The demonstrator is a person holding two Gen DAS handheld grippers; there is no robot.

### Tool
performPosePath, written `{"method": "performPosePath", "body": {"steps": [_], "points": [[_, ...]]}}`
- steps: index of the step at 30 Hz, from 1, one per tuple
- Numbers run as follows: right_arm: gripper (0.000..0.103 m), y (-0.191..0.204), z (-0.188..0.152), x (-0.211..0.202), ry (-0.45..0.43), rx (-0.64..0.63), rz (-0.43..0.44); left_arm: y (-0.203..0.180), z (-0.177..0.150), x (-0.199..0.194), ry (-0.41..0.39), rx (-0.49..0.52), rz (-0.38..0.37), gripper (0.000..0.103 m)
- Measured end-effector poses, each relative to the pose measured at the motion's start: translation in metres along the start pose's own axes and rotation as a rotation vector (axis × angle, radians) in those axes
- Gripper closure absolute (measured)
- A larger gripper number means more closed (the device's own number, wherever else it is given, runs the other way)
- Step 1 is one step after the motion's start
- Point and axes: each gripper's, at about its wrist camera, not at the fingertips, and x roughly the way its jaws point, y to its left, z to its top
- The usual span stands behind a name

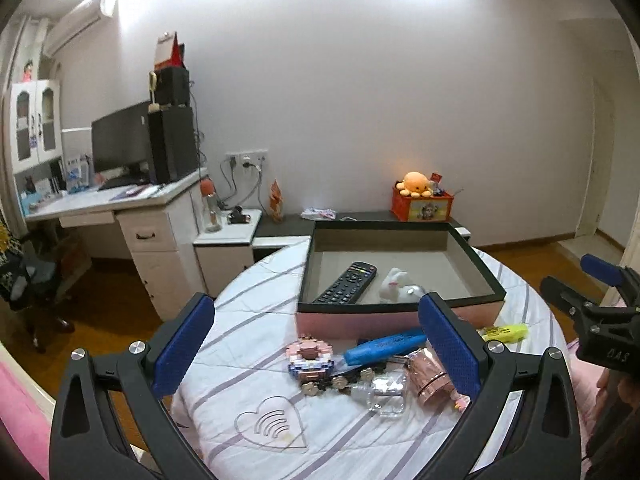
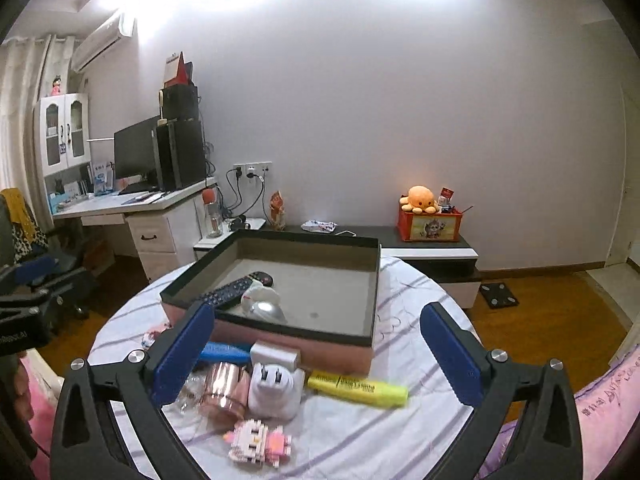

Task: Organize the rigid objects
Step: 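Move both tools back toward the remaining items on the table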

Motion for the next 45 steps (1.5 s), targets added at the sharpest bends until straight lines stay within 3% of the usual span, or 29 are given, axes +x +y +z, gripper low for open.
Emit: {"method": "performPosePath", "body": {"steps": [9,16,22,28,31,35,36,41,45], "points": [[0.000,0.005,-0.009,-0.017,0.023,-0.026,0.006,0.005,-0.007,-0.017,0.007,0.026,0.014,0.000],[0.000,0.003,-0.027,-0.013,0.085,-0.019,-0.005,0.004,-0.021,-0.010,0.068,0.046,0.007,0.000],[0.000,0.001,-0.052,0.012,0.195,-0.028,-0.014,-0.003,-0.037,0.008,0.152,0.064,-0.018,0.000],[0.000,0.014,-0.087,0.045,0.337,-0.033,0.063,-0.004,-0.052,0.025,0.233,0.068,-0.032,0.000],[0.000,0.020,-0.096,0.060,0.381,-0.019,0.103,-0.003,-0.056,0.030,0.257,0.072,-0.026,0.000],[0.000,0.025,-0.099,0.073,0.409,-0.030,0.091,-0.003,-0.060,0.036,0.282,0.074,-0.030,0.000],[0.001,0.025,-0.099,0.077,0.420,-0.028,0.088,-0.005,-0.062,0.039,0.295,0.079,-0.033,0.000],[0.040,0.019,-0.105,0.082,0.438,-0.043,0.092,-0.014,-0.070,0.052,0.333,0.087,-0.060,0.000],[0.040,0.004,-0.106,0.075,0.429,-0.017,0.120,-0.026,-0.076,0.068,0.371,0.084,-0.102,0.000]]}}
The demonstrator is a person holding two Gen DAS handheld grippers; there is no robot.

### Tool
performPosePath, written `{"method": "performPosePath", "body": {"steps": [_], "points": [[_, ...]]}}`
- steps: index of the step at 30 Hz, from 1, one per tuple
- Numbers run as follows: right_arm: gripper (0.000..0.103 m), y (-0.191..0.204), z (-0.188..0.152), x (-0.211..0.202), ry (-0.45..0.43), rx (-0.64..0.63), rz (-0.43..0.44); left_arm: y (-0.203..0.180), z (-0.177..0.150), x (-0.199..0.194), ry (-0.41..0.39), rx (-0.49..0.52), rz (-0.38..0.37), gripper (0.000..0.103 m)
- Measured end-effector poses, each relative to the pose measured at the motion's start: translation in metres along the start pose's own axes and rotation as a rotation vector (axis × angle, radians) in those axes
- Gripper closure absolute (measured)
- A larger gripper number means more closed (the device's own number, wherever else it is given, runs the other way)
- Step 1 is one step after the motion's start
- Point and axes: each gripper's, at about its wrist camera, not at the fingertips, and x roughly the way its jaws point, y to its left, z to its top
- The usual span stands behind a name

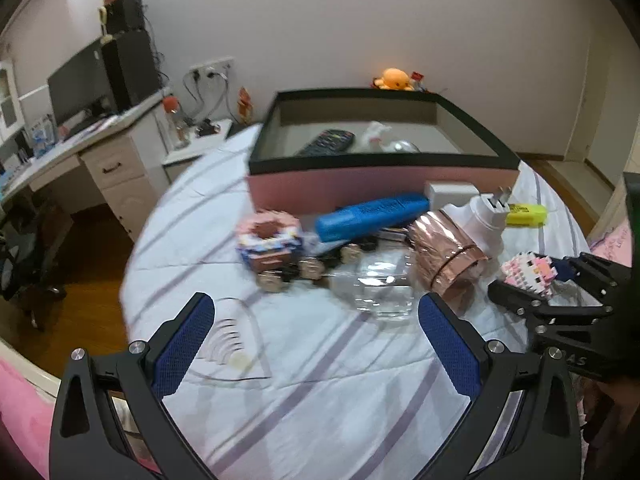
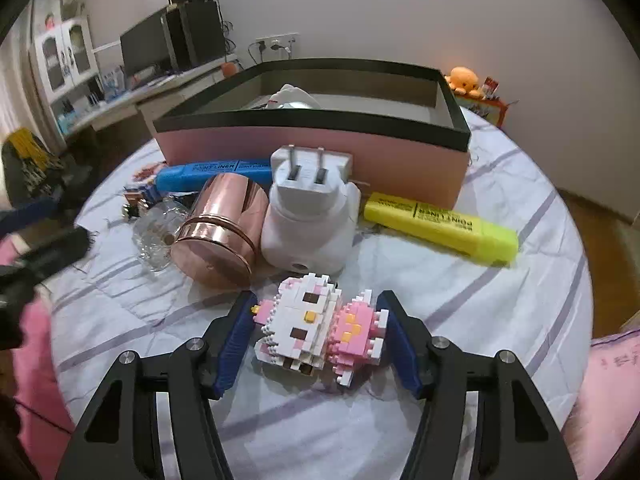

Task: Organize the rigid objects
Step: 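Move both tools back toward the remaining items on the table, then grasp the glass bottle with the left tool while the right tool grasps the Hello Kitty block figure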

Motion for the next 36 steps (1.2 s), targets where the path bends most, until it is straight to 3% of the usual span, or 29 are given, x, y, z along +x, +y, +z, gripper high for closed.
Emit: {"method": "performPosePath", "body": {"steps": [6,10,16,19,20,22,36], "points": [[0.040,-0.017,-0.003,-0.006,-0.006,0.017,0.009,-0.011,0.002,0.030,0.050,-0.023,-0.067,0.000],[0.040,-0.021,0.000,-0.004,-0.005,0.011,0.024,-0.010,0.005,0.044,0.076,-0.033,-0.010,0.000],[0.040,-0.023,0.006,0.000,-0.010,0.010,0.029,-0.009,0.010,0.058,0.109,-0.061,-0.029,0.001],[0.040,-0.023,0.007,0.002,-0.013,0.009,0.027,-0.008,0.010,0.060,0.105,-0.052,-0.051,0.009],[0.040,-0.024,0.007,0.002,-0.014,0.008,0.028,-0.006,0.009,0.060,0.103,-0.056,-0.049,0.019],[0.040,-0.024,0.007,0.003,-0.015,0.009,0.028,-0.002,0.007,0.056,0.090,-0.055,-0.056,0.027],[0.039,-0.018,0.006,-0.006,-0.021,0.027,0.031,0.024,-0.018,0.017,0.068,-0.096,-0.121,0.027]]}}
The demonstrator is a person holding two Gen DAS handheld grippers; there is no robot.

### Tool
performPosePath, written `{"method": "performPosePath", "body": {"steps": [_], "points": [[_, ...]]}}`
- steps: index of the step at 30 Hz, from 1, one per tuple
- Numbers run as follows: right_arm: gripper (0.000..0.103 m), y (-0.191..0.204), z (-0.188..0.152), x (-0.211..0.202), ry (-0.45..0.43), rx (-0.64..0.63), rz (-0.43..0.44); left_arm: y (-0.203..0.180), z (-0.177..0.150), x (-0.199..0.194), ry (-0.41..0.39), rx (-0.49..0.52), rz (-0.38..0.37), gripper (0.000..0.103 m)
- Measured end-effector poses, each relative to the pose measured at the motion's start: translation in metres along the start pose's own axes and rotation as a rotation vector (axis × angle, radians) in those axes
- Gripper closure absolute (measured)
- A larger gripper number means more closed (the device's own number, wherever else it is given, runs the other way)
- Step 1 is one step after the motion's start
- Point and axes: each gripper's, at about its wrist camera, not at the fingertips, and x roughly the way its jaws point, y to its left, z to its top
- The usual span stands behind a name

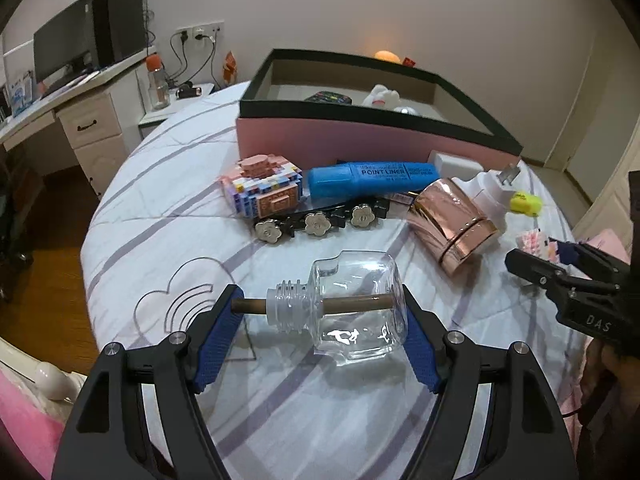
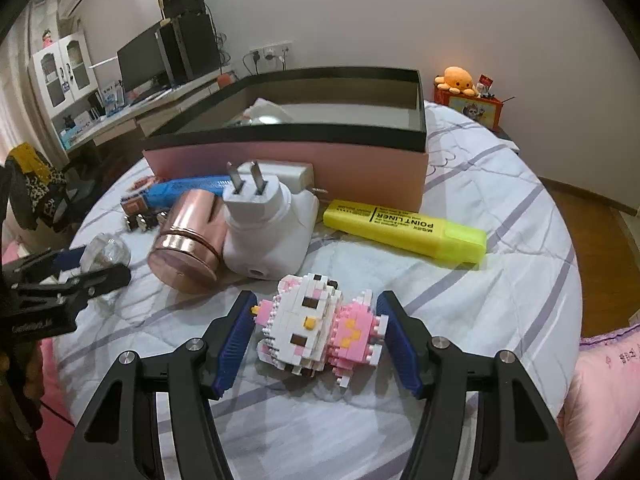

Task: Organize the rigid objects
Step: 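Grasp the glass bottle with the left tool while the right tool grasps the Hello Kitty block figure, then carry the bottle and block figure over the pink box and release both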

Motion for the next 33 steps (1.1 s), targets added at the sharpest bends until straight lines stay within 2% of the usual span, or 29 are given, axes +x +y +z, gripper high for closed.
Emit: {"method": "performPosePath", "body": {"steps": [14,20,26,29,33], "points": [[0.039,0.013,0.000,-0.016,-0.030,-0.021,0.000,0.005,0.001,-0.023,-0.057,-0.022,-0.025,0.027],[0.040,0.020,0.007,-0.035,-0.103,-0.043,-0.044,0.008,0.013,-0.053,-0.181,-0.029,0.031,0.027],[0.040,0.033,0.025,-0.067,-0.240,-0.083,-0.067,0.005,0.032,-0.086,-0.306,-0.022,0.056,0.027],[0.039,0.042,0.036,-0.083,-0.300,-0.107,-0.066,0.000,0.042,-0.104,-0.373,-0.008,0.095,0.027],[0.039,0.057,0.048,-0.098,-0.362,-0.140,-0.062,-0.005,0.054,-0.123,-0.439,0.004,0.098,0.027]]}}
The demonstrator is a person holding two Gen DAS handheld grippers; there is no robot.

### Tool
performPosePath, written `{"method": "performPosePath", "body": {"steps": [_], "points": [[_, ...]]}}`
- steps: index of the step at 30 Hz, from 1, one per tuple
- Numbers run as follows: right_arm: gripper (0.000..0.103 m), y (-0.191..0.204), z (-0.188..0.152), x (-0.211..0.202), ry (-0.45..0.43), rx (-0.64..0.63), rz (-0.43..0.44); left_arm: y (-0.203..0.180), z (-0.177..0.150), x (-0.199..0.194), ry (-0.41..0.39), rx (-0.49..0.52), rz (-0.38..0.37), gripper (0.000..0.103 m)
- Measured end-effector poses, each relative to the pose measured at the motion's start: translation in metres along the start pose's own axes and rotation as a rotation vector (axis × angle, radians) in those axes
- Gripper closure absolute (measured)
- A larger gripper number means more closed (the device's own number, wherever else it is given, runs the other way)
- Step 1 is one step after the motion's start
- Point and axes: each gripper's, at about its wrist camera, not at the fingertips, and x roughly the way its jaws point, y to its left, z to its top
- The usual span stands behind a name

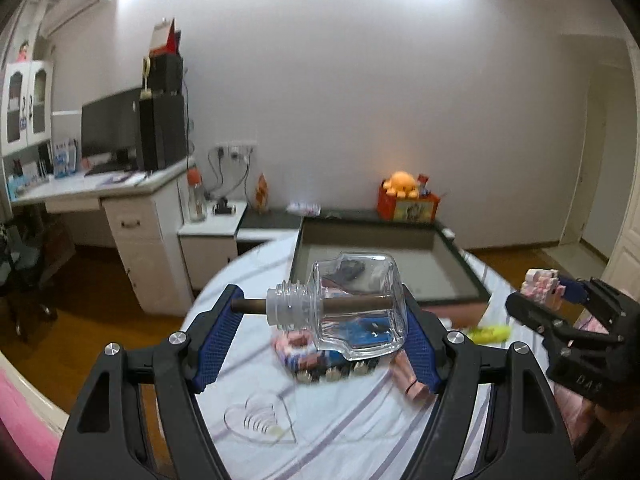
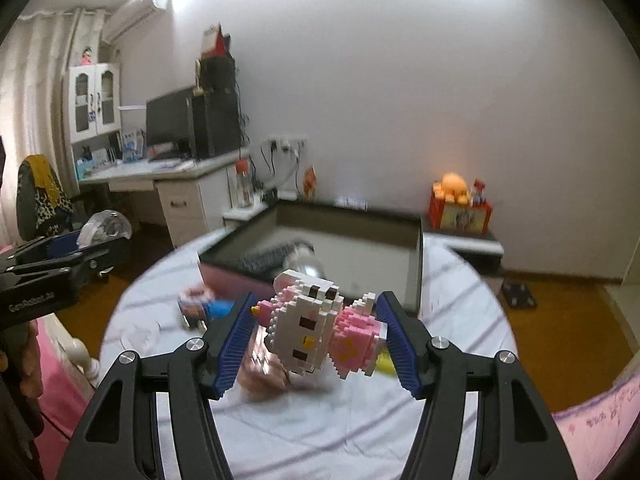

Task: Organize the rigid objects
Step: 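Carry the bottle and block figure over the pink box and release both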

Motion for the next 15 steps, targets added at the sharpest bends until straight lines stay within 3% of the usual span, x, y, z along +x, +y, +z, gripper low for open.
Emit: {"method": "performPosePath", "body": {"steps": [9,15], "points": [[0.039,0.007,0.034,-0.010,-0.086,-0.025,0.006,-0.008,0.030,-0.012,-0.075,0.026,0.007,0.027],[0.039,0.004,0.045,-0.006,-0.105,-0.031,0.004,-0.014,0.040,-0.001,-0.066,0.052,0.014,0.027]]}}
